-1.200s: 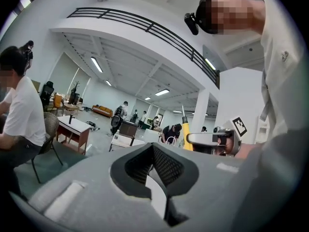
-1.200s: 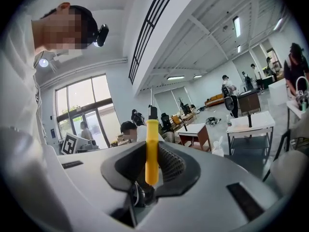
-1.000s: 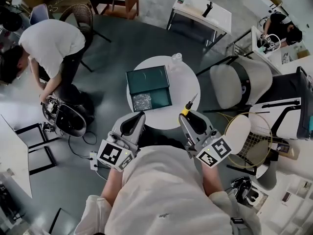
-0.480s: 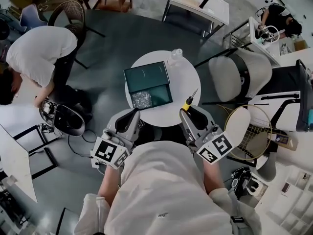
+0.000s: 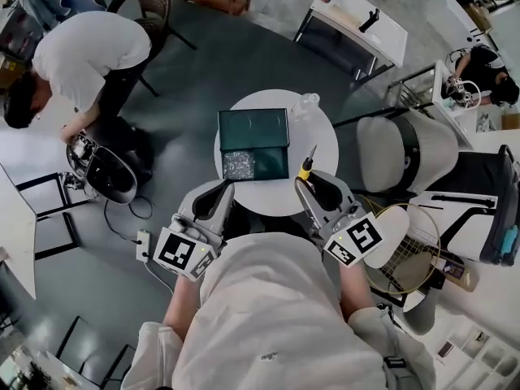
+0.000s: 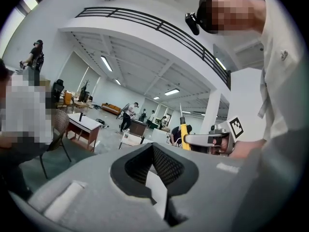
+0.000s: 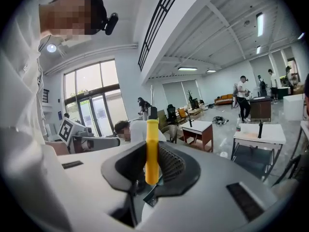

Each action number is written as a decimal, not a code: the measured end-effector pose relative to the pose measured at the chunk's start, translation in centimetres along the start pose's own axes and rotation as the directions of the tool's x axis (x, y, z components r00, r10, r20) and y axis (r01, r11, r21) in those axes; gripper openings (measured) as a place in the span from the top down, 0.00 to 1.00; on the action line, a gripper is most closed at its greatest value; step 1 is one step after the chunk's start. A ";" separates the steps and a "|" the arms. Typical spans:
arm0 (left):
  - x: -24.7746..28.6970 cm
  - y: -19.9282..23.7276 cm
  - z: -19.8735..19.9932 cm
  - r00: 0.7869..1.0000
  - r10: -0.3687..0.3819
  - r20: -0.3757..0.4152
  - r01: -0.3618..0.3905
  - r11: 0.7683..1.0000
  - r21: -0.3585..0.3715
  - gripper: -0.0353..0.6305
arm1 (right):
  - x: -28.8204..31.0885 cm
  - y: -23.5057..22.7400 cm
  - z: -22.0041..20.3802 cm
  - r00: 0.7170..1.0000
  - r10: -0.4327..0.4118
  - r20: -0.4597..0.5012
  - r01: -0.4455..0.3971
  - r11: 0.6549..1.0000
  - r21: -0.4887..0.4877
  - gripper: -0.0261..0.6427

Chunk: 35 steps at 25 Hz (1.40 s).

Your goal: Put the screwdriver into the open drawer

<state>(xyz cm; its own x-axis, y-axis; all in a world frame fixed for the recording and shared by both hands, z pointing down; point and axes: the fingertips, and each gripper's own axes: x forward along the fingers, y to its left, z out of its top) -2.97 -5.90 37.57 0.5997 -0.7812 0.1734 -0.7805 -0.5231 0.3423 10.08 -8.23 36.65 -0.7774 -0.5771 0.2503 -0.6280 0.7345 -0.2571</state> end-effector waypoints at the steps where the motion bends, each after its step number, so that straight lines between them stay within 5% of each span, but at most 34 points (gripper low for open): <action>1: -0.2 0.1 0.0 1.000 0.019 0.006 -0.019 1.000 -0.001 0.93 | 0.4 0.0 -0.1 1.000 0.021 -0.011 -0.021 1.000 -0.010 0.85; 8: -2.7 0.6 0.0 0.979 0.198 0.051 -0.196 0.980 -0.033 0.93 | 3.8 -0.4 -2.7 0.978 0.152 -0.144 -0.167 0.981 -0.095 0.85; 17: -5.6 -0.9 -2.4 0.910 0.412 0.040 -0.406 0.908 -0.101 0.93 | 7.0 -2.5 -9.4 0.899 0.273 -0.342 -0.341 0.927 -0.155 0.86; 24: -6.4 -1.9 -3.7 0.872 0.490 0.028 -0.481 0.865 -0.145 0.93 | 9.1 -2.9 -15.5 0.808 0.320 -0.495 -0.449 0.878 -0.165 0.86; 35: -7.2 -2.1 -4.3 0.842 0.539 0.005 -0.531 0.832 -0.158 0.93 | 12.1 -3.8 -24.4 0.682 0.276 -0.677 -0.518 0.836 -0.181 0.86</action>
<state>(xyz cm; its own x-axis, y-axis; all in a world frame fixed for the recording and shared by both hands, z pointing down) -4.92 2.33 39.61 0.0836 -0.9418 0.3255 -0.9403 0.0337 0.3388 3.99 -9.28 63.47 -0.6793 0.0506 0.7321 -0.1161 0.9776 -0.1753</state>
